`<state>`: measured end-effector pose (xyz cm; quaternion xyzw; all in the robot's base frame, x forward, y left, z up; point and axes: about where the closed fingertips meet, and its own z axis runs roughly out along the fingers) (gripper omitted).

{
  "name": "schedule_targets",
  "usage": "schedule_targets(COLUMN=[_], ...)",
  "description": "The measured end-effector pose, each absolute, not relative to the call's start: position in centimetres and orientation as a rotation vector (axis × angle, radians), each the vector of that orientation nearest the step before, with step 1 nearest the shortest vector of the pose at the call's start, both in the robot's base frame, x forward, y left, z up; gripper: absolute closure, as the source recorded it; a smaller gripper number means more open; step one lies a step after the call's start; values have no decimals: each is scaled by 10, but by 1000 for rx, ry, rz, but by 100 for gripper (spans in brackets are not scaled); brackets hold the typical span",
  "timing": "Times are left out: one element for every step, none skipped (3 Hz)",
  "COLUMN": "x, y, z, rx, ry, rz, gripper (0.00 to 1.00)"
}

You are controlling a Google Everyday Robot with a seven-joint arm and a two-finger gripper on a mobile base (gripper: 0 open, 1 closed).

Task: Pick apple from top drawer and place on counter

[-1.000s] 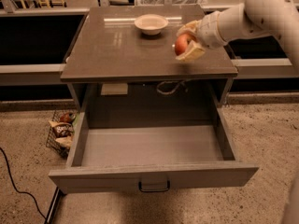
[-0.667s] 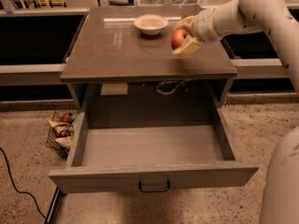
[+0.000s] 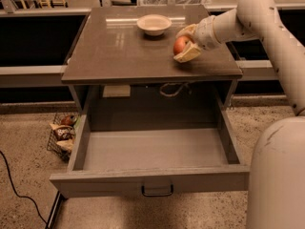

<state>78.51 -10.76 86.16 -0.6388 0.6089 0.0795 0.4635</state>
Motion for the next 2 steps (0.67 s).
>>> schedule_targets(x=[791, 794], y=[-111, -111], z=[854, 849], rx=[-1553, -1548], ry=[1522, 1532], rz=[219, 242], gripper=[58, 34])
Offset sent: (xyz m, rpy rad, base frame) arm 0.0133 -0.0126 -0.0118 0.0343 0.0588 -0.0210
